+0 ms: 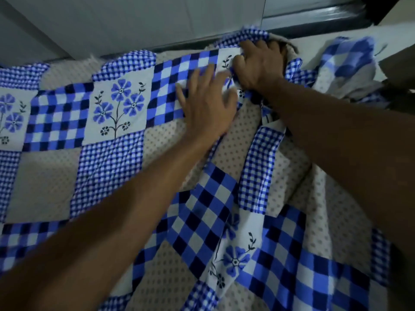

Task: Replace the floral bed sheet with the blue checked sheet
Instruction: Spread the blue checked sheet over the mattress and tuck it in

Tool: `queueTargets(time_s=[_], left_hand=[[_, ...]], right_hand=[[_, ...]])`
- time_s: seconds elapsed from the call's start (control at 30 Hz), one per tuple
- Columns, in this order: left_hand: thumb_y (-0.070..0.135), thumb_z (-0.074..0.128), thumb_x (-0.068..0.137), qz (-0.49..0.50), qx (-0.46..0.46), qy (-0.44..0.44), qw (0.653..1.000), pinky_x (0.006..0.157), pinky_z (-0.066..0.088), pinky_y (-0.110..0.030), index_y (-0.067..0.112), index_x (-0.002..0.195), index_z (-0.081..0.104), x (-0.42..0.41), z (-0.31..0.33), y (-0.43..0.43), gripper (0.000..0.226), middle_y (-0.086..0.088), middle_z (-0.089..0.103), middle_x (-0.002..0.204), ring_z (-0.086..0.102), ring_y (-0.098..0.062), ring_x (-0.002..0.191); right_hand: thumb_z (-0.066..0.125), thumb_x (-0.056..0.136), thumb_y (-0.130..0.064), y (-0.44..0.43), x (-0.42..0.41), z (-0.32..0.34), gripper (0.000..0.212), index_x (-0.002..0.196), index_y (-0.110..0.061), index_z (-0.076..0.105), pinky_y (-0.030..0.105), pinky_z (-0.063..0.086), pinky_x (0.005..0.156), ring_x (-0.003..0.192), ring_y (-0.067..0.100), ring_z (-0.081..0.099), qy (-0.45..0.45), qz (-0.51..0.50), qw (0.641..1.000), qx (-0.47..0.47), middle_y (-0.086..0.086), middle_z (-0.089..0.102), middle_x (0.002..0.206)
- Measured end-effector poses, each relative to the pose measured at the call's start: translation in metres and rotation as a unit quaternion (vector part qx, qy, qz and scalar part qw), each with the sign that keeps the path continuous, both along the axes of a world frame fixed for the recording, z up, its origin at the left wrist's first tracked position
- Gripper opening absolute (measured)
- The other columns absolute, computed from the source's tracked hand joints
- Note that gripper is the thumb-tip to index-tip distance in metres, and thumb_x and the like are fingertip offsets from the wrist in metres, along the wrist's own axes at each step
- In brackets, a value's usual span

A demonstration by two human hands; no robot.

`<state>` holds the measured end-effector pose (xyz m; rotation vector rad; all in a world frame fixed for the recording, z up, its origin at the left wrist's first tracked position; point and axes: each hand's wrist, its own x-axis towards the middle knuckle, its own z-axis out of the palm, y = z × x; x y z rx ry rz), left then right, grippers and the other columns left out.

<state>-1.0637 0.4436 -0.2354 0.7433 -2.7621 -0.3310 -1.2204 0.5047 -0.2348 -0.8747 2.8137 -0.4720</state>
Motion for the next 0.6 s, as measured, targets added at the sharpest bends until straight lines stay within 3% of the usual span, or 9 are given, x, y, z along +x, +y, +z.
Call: queueTargets(time_s=[0.07, 0.13, 0.23, 0.37, 0.47, 0.53, 0.6], left_hand=[[0.063, 0.020, 0.098, -0.012, -0.034, -0.086, 0.996, 0.117, 0.003, -0.062, 0.039, 0.151, 0.029, 0.030, -0.010, 0.022, 0.059, 0.002, 0.018, 0.164, 0.011, -0.026, 0.151], [0.066, 0.015, 0.097, -0.011, -0.026, -0.108, 0.994, 0.116, 0.000, -0.063, 0.040, 0.154, 0.019, 0.028, -0.012, 0.020, 0.063, 0.002, 0.008, 0.165, 0.004, -0.026, 0.152], [0.065, 0.020, 0.099, -0.012, 0.008, -0.139, 0.990, 0.115, -0.004, -0.065, 0.041, 0.155, 0.015, 0.018, -0.008, 0.012, 0.060, 0.004, 0.000, 0.166, -0.002, -0.025, 0.152], [0.067, 0.013, 0.098, -0.016, 0.082, -0.184, 0.979, 0.116, -0.011, -0.062, 0.047, 0.154, 0.002, 0.012, 0.000, 0.005, 0.061, 0.008, -0.010, 0.165, -0.010, -0.022, 0.152], [0.055, 0.018, 0.104, -0.011, 0.219, -0.139, 0.966, 0.119, -0.008, -0.057, 0.040, 0.154, 0.020, 0.009, 0.017, -0.001, 0.053, 0.006, 0.004, 0.165, -0.001, -0.020, 0.152], [0.042, 0.032, 0.106, 0.004, 0.340, -0.030, 0.940, 0.122, 0.015, -0.041, 0.022, 0.150, 0.039, 0.034, 0.026, 0.003, 0.048, -0.004, 0.027, 0.161, 0.022, -0.021, 0.149], [0.036, 0.044, 0.104, 0.008, 0.352, 0.038, 0.935, 0.112, 0.037, -0.032, 0.012, 0.139, 0.053, 0.084, 0.036, 0.027, 0.043, -0.007, 0.047, 0.148, 0.043, -0.020, 0.137]], right_hand=[[0.024, 0.088, -0.048, 0.000, -0.004, 0.005, 0.066, 0.142, -0.018, 0.046, 0.044, 0.025, 0.111, 0.132, 0.038, 0.041, -0.041, 0.011, 0.999, 0.017, 0.022, 0.046, 0.144], [0.034, 0.090, -0.049, 0.003, -0.009, 0.014, 0.062, 0.146, -0.024, 0.042, 0.045, 0.026, 0.113, 0.137, 0.037, 0.037, -0.085, 0.027, 0.996, 0.022, 0.019, 0.042, 0.150], [0.049, 0.085, -0.046, 0.019, -0.003, 0.036, 0.057, 0.136, -0.021, 0.056, 0.039, 0.043, 0.104, 0.127, 0.032, 0.052, -0.136, 0.017, 0.987, -0.081, 0.013, 0.057, 0.139], [0.052, 0.090, -0.028, 0.070, 0.079, 0.048, 0.038, 0.122, -0.013, 0.066, 0.039, 0.048, 0.092, 0.108, 0.028, 0.062, 0.022, -0.039, 0.973, -0.228, 0.009, 0.068, 0.118], [0.057, 0.091, -0.028, 0.128, 0.176, 0.036, 0.024, 0.110, -0.017, 0.068, 0.036, 0.041, 0.086, 0.104, 0.028, 0.057, 0.052, -0.059, 0.971, -0.226, 0.005, 0.064, 0.112], [0.063, 0.091, -0.029, 0.165, 0.237, 0.023, 0.029, 0.116, -0.017, 0.065, 0.037, 0.039, 0.093, 0.114, 0.029, 0.050, 0.010, -0.066, 0.979, -0.195, 0.008, 0.057, 0.127], [0.065, 0.091, -0.032, 0.196, 0.282, 0.015, 0.034, 0.121, -0.017, 0.062, 0.041, 0.038, 0.101, 0.124, 0.030, 0.043, -0.031, -0.056, 0.983, -0.173, 0.010, 0.048, 0.141]])
